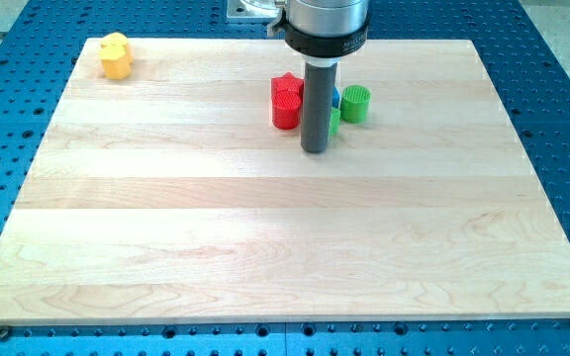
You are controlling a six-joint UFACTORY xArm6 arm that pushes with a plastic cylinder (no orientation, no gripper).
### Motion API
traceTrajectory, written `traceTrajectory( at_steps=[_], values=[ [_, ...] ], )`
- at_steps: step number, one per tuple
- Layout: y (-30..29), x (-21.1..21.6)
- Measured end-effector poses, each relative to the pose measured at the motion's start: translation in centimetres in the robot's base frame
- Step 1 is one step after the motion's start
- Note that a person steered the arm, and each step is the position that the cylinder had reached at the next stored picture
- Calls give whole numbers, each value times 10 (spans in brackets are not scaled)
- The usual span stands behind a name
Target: Move your arm to the center left
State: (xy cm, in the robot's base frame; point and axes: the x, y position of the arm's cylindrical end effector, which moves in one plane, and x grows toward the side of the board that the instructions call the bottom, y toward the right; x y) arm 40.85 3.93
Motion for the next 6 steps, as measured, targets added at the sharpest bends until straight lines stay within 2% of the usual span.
traceTrajectory(
  at_steps=[2,3,4,6],
  values=[
    [10,20],
    [-5,32],
    [-107,38],
    [-224,42]
  ],
)
